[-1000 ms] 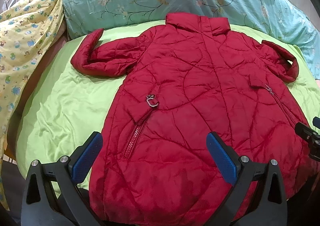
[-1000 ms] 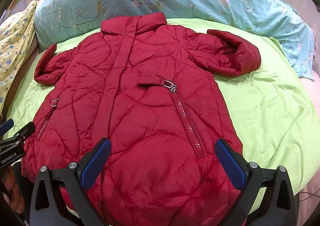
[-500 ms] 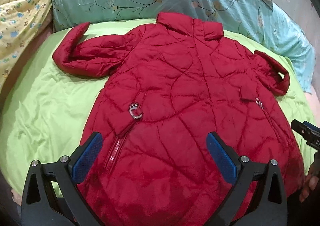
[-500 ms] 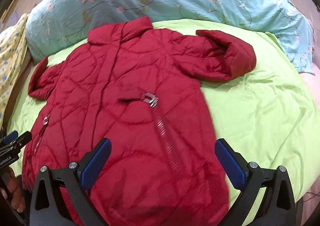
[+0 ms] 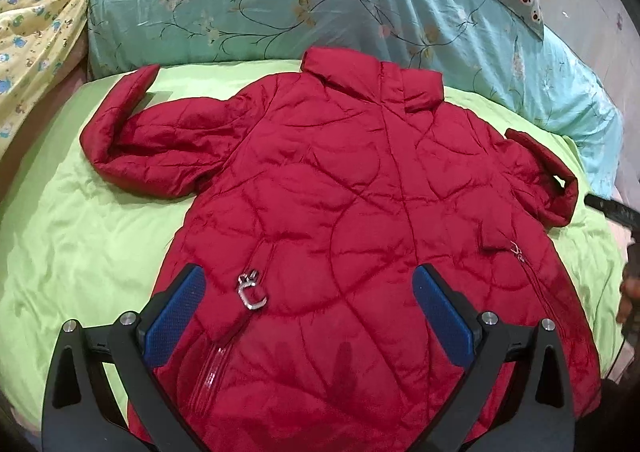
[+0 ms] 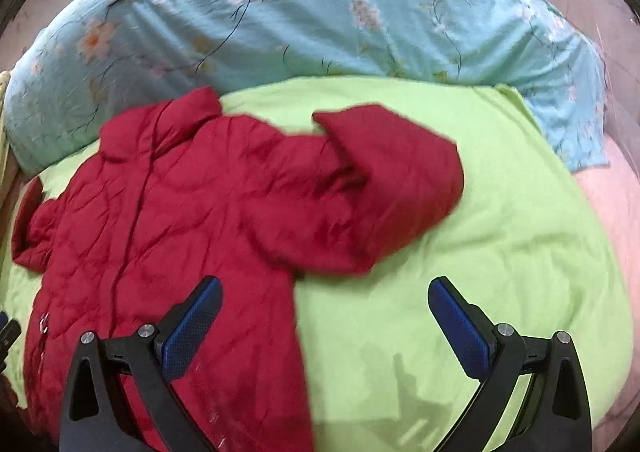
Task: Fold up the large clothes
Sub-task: 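Grasp the sleeve with the right gripper and fold it across the jacket body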
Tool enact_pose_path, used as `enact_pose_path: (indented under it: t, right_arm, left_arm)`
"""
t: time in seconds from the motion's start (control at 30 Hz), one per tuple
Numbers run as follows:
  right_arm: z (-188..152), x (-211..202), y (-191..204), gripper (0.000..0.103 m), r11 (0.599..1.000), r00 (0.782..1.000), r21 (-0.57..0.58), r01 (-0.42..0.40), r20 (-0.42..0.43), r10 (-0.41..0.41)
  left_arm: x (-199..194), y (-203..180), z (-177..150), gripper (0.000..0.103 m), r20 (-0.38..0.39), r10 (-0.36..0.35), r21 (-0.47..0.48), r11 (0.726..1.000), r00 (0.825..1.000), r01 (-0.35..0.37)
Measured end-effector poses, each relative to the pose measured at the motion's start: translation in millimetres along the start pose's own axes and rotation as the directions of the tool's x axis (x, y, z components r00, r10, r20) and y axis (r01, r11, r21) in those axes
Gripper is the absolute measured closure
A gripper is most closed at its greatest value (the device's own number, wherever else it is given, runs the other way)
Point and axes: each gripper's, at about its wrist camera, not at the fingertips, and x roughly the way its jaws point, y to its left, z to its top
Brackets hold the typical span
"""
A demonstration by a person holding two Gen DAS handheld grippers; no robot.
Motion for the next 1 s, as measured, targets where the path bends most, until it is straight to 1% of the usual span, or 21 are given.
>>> enact_pose_path:
  t: [0.1,0.2,0.3,0.37,0.43,0.47,0.5,0.53,0.57,0.6,0.67,0.77,0.87,0.93,1.0]
  right_arm:
    - [22.1,23.2,-6.0,0.002,1.000,1.000,-0.017,0.021,0.010,-0.021]
    - [44.7,54.4,-7.2,0.006,0.996,0.998,-0.055,0.068,-0.002,-0.068]
    - [62.5,89.3,-8.3,0.015,0.985,0.989,-0.101,0.142,-0.024,-0.145]
    - [70.3,108.9,-15.1,0.024,0.976,0.980,-0.114,0.187,-0.045,-0.193]
    - [75.8,124.6,-27.1,0.030,0.970,0.972,-0.106,0.219,-0.066,-0.227]
    - [77.8,126.1,-33.3,0.037,0.972,0.972,-0.092,0.216,-0.072,-0.223]
    - [78.1,126.6,-41.4,0.044,0.980,0.978,-0.058,0.192,-0.075,-0.197]
    - [77.9,124.2,-47.4,0.058,0.986,0.983,-0.024,0.167,-0.072,-0.168]
    - [77.6,121.4,-49.8,0.065,0.988,0.986,-0.006,0.152,-0.064,-0.152]
    - [76.7,114.7,-50.9,0.069,0.992,0.991,0.011,0.126,-0.047,-0.125]
    - [75.8,102.1,-48.7,0.081,0.998,0.998,0.038,0.054,-0.019,-0.053]
    - [77.3,82.2,-36.6,0.082,0.998,0.999,0.051,-0.022,0.029,0.021]
    - [80.2,62.7,-12.3,0.083,0.990,0.988,0.039,-0.135,0.073,0.132]
    - [82.3,54.5,11.2,0.084,0.974,0.971,0.017,-0.225,0.082,0.223]
    - [82.4,46.6,42.3,0.084,0.946,0.942,-0.018,-0.323,0.088,0.324]
  left_arm:
    - [7.6,-3.2,5.1,0.000,-0.012,-0.006,0.010,1.000,1.000,0.006]
    - [15.0,-5.6,9.2,0.000,-0.019,0.004,0.017,1.000,1.000,-0.004]
    - [21.7,-7.4,11.8,0.000,-0.028,0.013,0.018,1.000,1.000,-0.013]
    - [26.8,-9.1,12.3,0.000,-0.038,0.018,0.021,1.000,0.999,-0.017]
    - [30.9,-9.8,12.0,0.000,-0.047,0.020,0.026,0.999,0.999,-0.019]
    - [32.7,-10.4,11.7,0.000,-0.049,0.022,0.030,0.999,0.999,-0.020]
    - [34.3,-11.1,11.3,0.000,-0.050,0.023,0.034,0.999,0.998,-0.022]
    - [35.6,-11.9,10.9,0.000,-0.050,0.025,0.038,0.999,0.998,-0.023]
    - [37.7,-12.9,10.1,0.000,-0.050,0.026,0.042,0.999,0.998,-0.023]
    - [39.8,-13.4,9.7,0.000,-0.053,0.024,0.043,0.999,0.998,-0.022]
    - [45.2,-14.6,9.2,0.000,-0.068,0.010,0.037,0.999,0.998,-0.008]
    - [49.6,-17.5,8.3,0.000,-0.084,-0.013,0.033,0.999,0.996,0.015]
    - [46.9,-18.6,7.9,0.000,-0.074,-0.023,0.035,0.999,0.997,0.025]
    - [44.7,-16.5,7.9,0.000,-0.070,-0.033,0.027,0.999,0.997,0.035]
    - [42.9,-12.9,7.7,0.000,-0.069,-0.043,0.015,0.999,0.997,0.044]
